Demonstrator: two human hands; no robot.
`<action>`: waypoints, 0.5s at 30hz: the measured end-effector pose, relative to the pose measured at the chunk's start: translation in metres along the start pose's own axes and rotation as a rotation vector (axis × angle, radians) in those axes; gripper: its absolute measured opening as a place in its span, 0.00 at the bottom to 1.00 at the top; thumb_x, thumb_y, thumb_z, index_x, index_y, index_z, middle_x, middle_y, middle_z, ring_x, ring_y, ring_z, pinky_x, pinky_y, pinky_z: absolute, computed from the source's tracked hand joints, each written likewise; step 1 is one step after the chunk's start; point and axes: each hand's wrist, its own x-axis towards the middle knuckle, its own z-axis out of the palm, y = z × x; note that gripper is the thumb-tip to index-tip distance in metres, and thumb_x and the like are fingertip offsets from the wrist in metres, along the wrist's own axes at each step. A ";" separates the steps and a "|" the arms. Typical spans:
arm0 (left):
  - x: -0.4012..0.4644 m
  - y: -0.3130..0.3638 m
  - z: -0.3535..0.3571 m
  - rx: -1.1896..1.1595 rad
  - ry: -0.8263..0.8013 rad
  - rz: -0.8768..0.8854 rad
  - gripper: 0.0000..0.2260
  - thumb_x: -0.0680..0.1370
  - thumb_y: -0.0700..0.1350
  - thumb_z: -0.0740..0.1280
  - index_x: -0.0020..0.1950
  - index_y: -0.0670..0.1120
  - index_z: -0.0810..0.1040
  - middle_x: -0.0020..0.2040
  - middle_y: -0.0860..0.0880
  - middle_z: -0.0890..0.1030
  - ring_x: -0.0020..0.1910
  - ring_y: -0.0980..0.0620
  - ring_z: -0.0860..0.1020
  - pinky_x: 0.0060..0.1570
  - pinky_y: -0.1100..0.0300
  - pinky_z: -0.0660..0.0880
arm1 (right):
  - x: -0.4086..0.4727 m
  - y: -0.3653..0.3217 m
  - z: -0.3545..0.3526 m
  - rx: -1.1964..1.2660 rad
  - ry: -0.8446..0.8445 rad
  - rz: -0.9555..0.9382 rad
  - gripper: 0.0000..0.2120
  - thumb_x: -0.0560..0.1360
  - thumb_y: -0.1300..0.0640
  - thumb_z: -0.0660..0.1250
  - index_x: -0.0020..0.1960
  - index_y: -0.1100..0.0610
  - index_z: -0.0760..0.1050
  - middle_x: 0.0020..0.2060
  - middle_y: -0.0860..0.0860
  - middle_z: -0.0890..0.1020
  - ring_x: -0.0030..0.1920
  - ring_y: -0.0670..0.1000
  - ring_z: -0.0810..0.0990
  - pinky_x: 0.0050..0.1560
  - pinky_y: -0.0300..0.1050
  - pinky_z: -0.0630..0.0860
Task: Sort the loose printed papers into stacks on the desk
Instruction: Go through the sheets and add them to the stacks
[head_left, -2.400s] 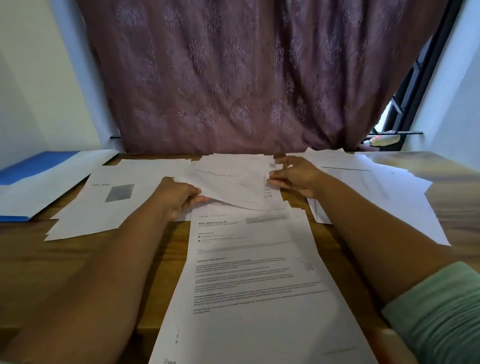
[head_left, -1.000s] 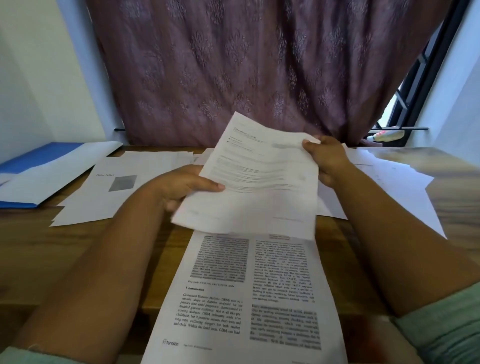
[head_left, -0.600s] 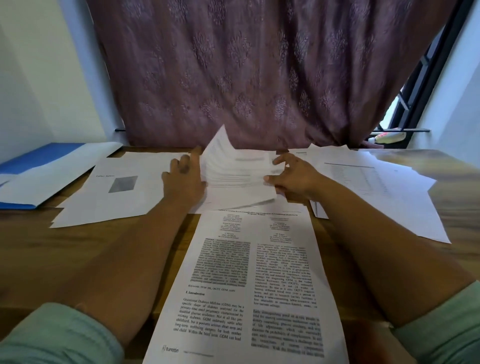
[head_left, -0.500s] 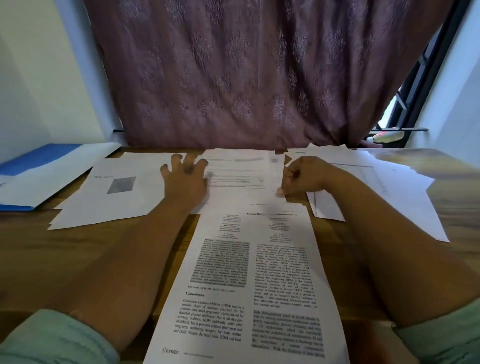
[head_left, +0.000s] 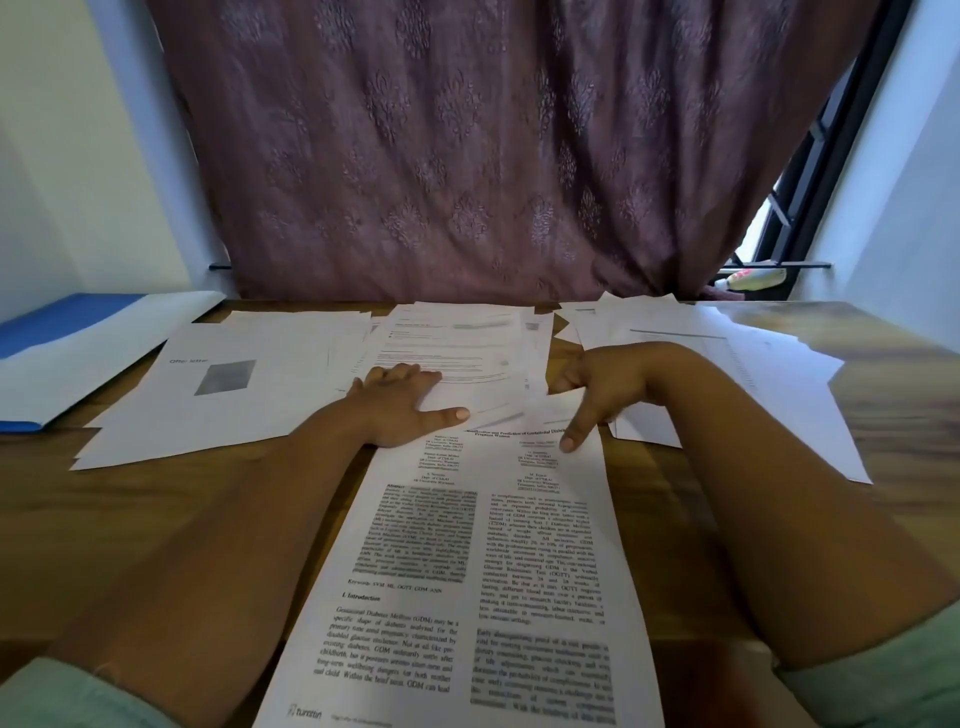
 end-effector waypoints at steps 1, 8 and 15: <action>0.000 0.000 0.000 0.001 0.002 -0.001 0.41 0.72 0.74 0.48 0.80 0.57 0.47 0.81 0.51 0.46 0.80 0.42 0.47 0.75 0.37 0.49 | -0.006 0.002 -0.003 0.093 -0.017 -0.030 0.12 0.71 0.59 0.75 0.50 0.45 0.80 0.48 0.39 0.84 0.50 0.49 0.83 0.50 0.42 0.75; -0.001 -0.005 0.000 -0.075 -0.002 0.032 0.35 0.77 0.69 0.53 0.80 0.57 0.48 0.81 0.52 0.46 0.80 0.43 0.47 0.76 0.39 0.48 | -0.032 0.030 -0.027 0.397 0.145 -0.122 0.07 0.74 0.67 0.68 0.48 0.57 0.80 0.36 0.47 0.85 0.38 0.46 0.83 0.43 0.38 0.78; -0.013 -0.001 -0.008 -0.193 0.059 -0.008 0.27 0.81 0.59 0.60 0.78 0.56 0.58 0.80 0.53 0.54 0.78 0.45 0.54 0.74 0.46 0.56 | -0.037 0.065 -0.037 0.882 0.637 -0.078 0.15 0.79 0.61 0.63 0.65 0.64 0.75 0.58 0.59 0.81 0.52 0.56 0.81 0.57 0.50 0.80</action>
